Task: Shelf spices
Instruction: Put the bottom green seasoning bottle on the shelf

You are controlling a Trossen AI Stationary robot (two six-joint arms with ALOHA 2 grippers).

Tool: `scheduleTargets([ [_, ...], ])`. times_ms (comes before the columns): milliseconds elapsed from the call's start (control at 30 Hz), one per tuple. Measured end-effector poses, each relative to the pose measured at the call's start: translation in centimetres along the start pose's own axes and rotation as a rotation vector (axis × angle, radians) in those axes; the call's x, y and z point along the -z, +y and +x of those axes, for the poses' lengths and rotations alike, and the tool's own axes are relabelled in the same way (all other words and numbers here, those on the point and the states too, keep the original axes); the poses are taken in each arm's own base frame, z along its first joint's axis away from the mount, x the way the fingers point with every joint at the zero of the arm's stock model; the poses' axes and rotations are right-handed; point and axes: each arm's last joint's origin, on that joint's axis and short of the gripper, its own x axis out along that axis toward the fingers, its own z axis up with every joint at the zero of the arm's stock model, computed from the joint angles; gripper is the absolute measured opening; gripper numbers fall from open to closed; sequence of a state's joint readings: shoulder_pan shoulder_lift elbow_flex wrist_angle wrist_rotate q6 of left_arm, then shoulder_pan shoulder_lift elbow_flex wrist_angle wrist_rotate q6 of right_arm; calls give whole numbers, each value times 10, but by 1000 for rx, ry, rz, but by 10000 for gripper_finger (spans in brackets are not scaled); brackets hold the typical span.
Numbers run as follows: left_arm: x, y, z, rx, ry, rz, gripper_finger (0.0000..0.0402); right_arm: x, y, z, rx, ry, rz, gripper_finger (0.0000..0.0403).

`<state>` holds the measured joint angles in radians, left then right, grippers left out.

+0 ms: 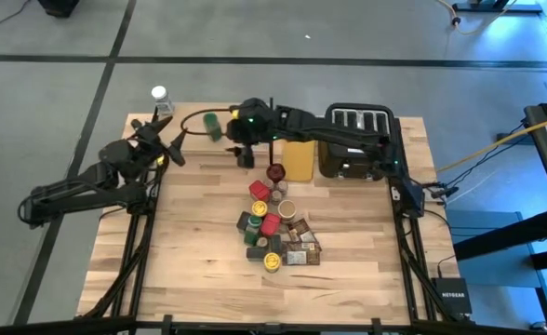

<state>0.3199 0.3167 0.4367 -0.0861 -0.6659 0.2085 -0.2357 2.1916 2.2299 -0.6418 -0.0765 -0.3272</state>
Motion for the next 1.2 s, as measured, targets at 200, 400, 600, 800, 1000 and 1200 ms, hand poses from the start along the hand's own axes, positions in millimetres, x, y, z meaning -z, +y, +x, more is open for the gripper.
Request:
scheduleTargets([
  [200, 1, 9, -10, -41, -1, -4, 269, 15, -4, 38, 153, 22, 7, 259],
  [400, 0, 13, -15, -46, -30, -68, 269, 25, -4, 64, 211, -5, 30, 259],
  [600, -1, 14, -15, -45, -33, -78, 269, 29, -9, 72, 357, 5, 42, 259],
  [800, 0, 14, -15, -45, -33, -85, 269, 21, -20, 70, 441, -92, 50, 259],
  [1000, 0, 14, -15, -44, -33, -88, 269, 24, -29, 80, 444, -183, 72, 259],
  [1200, 0, 13, -15, -44, -32, -88, 269, 28, -39, 84, 483, -219, 88, 259],
])
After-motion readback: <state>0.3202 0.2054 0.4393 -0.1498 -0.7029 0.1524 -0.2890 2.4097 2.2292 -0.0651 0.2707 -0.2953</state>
